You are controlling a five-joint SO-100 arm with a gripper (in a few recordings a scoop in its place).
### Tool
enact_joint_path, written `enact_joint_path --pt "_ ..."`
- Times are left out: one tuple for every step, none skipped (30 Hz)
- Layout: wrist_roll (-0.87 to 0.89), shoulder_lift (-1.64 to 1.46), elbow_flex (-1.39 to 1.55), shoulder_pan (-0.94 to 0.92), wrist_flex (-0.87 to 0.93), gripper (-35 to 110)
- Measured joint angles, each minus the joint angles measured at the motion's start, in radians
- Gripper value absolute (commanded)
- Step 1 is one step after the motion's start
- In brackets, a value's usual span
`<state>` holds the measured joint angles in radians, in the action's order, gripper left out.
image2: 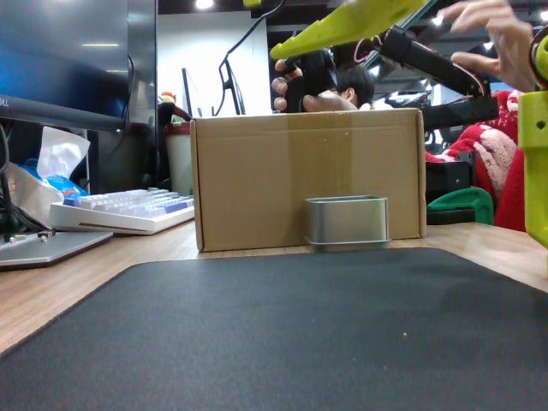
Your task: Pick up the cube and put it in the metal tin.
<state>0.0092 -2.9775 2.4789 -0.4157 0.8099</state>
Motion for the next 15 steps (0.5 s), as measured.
enact_joint_path --pt "-0.003 -0.052 0.006 0.017 0.006 21" --pt "-0.005 -0.08 0.017 0.058 0.02 18" --pt "-0.005 -0.084 0.034 0.087 0.038 18" --pt "-0.005 -0.089 0.049 0.106 0.057 16" --pt "-0.005 -0.087 0.049 0.146 0.072 16" --pt "-0.005 -0.092 0.069 0.155 0.078 16" --pt "-0.005 -0.104 0.071 0.193 0.091 16" --pt "-0.005 -0.101 0.1 0.235 0.123 14" --pt "-0.003 -0.152 0.15 0.278 0.129 14" --pt "-0.015 -0.212 0.193 0.296 0.144 14" --pt "-0.02 -0.224 0.209 0.327 0.144 13" --pt "-0.02 -0.244 0.227 0.334 0.16 12" --pt "-0.02 -0.258 0.229 0.359 0.176 11" --pt "-0.035 -0.287 0.242 0.357 0.183 10" --pt "-0.037 -0.301 0.259 0.379 0.183 9"
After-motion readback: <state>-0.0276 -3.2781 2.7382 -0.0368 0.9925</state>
